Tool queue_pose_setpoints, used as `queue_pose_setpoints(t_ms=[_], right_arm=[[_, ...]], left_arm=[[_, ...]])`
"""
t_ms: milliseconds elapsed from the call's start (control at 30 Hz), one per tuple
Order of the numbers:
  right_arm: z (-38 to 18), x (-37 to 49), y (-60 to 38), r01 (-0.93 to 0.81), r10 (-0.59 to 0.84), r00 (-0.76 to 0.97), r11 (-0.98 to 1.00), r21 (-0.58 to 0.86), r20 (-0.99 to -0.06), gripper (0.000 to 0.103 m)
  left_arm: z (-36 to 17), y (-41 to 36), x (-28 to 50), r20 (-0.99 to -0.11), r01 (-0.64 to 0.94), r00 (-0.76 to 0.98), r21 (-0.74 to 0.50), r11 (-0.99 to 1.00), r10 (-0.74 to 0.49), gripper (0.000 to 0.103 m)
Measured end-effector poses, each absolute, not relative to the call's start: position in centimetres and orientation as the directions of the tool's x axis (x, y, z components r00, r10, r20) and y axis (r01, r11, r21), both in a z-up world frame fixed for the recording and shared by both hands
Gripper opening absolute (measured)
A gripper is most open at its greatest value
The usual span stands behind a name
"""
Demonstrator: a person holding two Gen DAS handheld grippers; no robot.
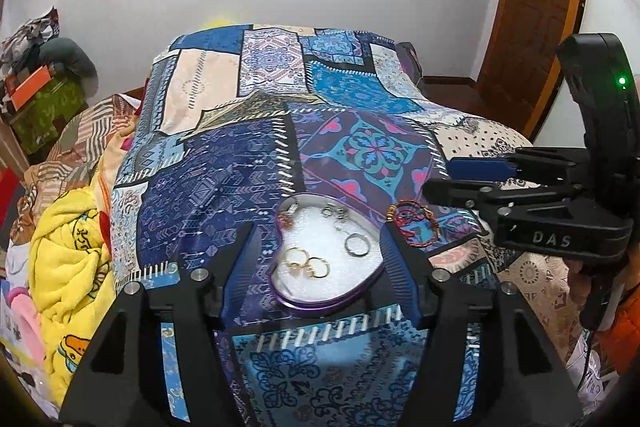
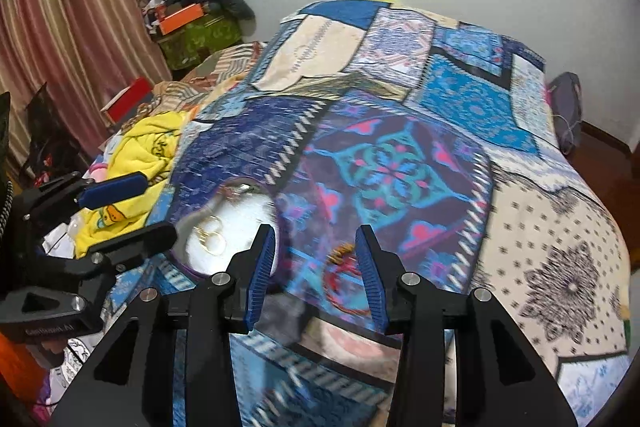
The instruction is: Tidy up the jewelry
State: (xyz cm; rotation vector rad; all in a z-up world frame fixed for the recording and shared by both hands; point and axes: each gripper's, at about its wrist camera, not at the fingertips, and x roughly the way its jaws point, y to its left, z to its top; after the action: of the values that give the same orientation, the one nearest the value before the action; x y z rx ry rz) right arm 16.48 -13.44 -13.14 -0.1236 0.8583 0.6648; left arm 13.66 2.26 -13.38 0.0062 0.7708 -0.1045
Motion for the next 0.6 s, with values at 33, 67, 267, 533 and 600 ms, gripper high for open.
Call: queue_pose_setpoints(t_ms=[33, 67, 267, 533, 600], right_arm=[[-13.1, 16.5, -14.0, -0.579, 0.487, 0.472, 0.800, 0.158, -0.735, 0.038], [-13.1, 16.6, -14.8, -0.567, 0.481, 0.478, 0.808, 0.159, -0.735, 0.038], [-13.6, 16.8, -17.9, -0.522, 0.440, 0.489, 0.839, 0.152, -0.753, 0.038], [-16.4, 16.8, -19.3, -0.525, 0.421, 0.420, 0.835, 0.163, -0.804, 0.038], [-17.2, 16.9, -19.0, -0.534, 0.417, 0.402, 0.830, 0.161, -0.815, 0.038]], left_arm=[[-13.3, 1.9, 13.6, -0.696, 0.101, 0.712, -0.030, 0.994, -0.094, 0.062], [-13.4, 1.7, 13.7, -0.698, 0.105, 0.710, -0.029, 0.994, -0.095, 0.062], [-13.9, -0.4, 14.2, -0.713, 0.140, 0.690, -0.037, 0.989, -0.125, 0.062], [-15.2, -2.0, 15.5, -0.735, 0.153, 0.666, -0.028, 0.988, -0.124, 0.062], [-15.5, -1.9, 15.8, -0.739, 0.146, 0.663, -0.030, 0.989, -0.120, 0.062]])
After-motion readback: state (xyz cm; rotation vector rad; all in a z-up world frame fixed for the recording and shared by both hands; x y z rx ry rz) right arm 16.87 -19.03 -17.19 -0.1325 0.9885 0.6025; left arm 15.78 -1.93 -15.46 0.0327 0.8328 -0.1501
